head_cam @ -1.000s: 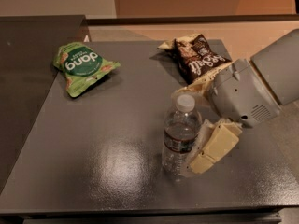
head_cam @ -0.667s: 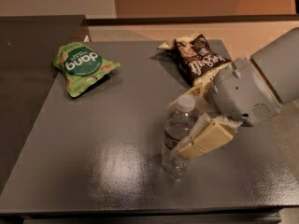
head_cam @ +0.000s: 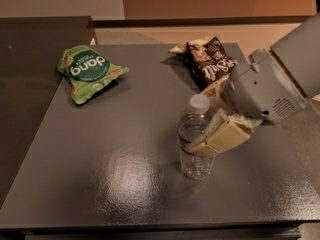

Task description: Knock water bottle over

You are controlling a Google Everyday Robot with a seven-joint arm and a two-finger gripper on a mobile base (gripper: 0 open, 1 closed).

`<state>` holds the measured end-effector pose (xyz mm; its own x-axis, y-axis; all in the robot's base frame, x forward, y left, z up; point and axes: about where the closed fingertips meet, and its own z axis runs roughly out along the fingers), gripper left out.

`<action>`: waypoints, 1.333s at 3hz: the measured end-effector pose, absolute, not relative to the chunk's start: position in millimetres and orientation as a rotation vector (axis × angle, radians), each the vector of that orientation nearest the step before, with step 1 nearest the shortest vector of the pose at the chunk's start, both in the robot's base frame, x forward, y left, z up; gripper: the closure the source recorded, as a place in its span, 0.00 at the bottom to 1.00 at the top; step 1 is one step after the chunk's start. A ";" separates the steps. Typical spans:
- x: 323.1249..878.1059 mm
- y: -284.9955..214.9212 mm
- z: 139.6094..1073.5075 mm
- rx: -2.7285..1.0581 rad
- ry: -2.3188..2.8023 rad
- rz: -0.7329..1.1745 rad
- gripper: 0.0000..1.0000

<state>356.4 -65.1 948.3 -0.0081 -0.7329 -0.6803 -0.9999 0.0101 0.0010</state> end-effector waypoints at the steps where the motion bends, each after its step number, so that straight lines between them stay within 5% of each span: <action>1: 373.8 -76.6 959.4 -1.834 1.859 0.544 1.00; 4: 422.4 -136.5 956.5 -2.022 2.081 -0.062 1.00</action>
Offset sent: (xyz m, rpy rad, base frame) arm 0.0735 -0.0773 0.0242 -0.5217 -0.1507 -0.1277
